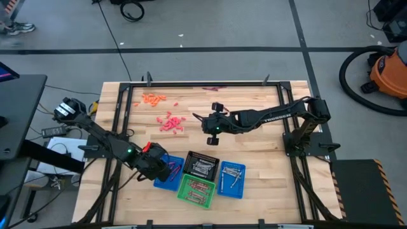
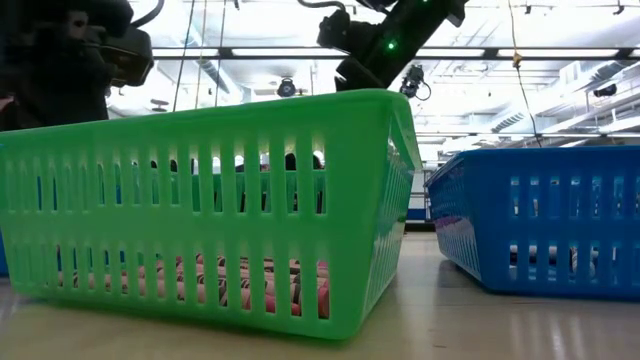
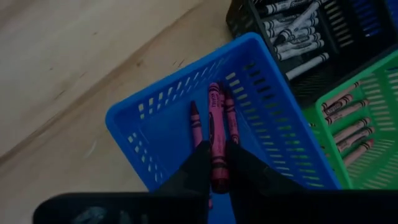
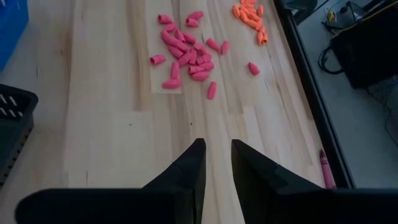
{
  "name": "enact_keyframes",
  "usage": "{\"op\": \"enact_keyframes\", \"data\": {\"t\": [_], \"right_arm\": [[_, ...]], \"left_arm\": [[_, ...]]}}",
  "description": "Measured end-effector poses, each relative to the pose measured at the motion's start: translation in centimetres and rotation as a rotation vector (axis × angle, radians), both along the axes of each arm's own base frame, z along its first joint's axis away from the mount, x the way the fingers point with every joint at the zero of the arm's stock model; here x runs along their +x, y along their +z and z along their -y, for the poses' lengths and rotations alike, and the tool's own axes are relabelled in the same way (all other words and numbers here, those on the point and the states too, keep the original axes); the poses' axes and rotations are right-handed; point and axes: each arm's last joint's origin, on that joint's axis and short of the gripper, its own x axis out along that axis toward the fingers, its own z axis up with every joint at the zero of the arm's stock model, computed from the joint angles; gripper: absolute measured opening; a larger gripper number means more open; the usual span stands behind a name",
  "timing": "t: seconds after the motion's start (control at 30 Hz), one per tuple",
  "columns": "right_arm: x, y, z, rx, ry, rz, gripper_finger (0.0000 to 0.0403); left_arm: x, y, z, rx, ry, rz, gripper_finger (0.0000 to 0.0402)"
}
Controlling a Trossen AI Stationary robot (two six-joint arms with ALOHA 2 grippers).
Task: Sort crayons
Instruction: Put the dark red crayon into the left blue bin
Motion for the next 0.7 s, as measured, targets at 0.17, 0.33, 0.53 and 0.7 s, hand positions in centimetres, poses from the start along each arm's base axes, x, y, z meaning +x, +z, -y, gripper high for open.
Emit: {"op": "enact_keyframes", "data": {"t": [0.17, 0.33, 0.53, 0.7], "right_arm": [[0.0, 0.0, 0.0, 0.0, 0.0, 0.005, 0.0083], [0.0, 0.0, 0.0, 0.0, 0.001, 0.004, 0.0083], [0.0, 0.0, 0.0, -0.001, 0.002, 0.005, 0.0083], [0.1, 0.1, 0.0, 0.005, 0.013, 0.014, 0.0083]], "left_arm": [[0.0, 0.0, 0.0, 0.014, -0.022, -0.002, 0.0084], [0.1, 0.1, 0.0, 0.025, -0.068, 0.005, 0.0139], [0.0, 1.3, -0.5, 0.021, -0.125, 0.058, 0.0155], [0.1, 2.4, -1.4, 0.039, -0.147, 0.104, 0.0155]]}}
